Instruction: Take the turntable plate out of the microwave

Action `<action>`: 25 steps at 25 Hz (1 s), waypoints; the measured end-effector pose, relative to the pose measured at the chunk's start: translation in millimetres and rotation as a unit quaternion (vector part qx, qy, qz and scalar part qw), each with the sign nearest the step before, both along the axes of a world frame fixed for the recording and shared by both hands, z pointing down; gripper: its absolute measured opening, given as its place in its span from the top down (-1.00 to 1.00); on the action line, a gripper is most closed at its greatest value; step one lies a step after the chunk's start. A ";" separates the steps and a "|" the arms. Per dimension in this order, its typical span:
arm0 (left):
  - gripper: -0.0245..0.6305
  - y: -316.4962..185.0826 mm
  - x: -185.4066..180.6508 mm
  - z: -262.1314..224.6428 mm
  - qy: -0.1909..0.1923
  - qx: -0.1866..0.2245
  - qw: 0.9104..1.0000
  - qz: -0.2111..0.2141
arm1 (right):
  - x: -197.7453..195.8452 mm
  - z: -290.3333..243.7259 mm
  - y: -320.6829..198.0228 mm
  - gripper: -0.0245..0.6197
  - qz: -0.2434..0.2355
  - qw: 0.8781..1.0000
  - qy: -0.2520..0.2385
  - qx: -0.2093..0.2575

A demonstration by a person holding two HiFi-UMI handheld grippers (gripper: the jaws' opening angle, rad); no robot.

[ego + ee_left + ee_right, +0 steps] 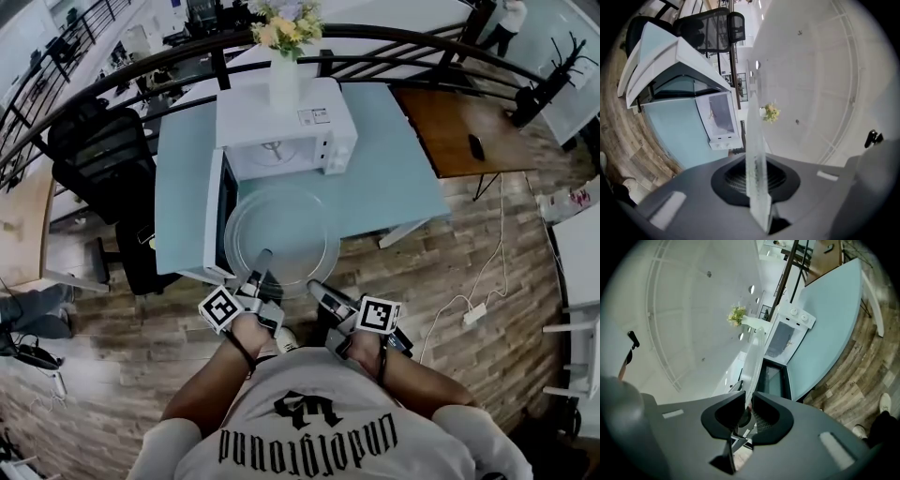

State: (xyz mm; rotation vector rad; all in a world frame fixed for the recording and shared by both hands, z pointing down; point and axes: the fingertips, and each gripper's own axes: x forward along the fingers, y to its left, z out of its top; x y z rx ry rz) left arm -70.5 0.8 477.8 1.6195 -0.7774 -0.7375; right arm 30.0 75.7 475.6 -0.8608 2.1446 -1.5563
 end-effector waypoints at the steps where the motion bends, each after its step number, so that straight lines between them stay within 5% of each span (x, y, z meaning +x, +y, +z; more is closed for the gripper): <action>1: 0.69 4.6 1.4 -2.5 0.001 0.003 1.000 0.000 | 1.1 -2.8 4.5 0.78 -0.001 1.000 0.000 0.003; 25: 0.69 143.5 130.2 -24.6 0.007 0.032 0.997 -0.076 | 141.0 -17.3 125.5 0.78 -0.114 0.993 0.010 0.028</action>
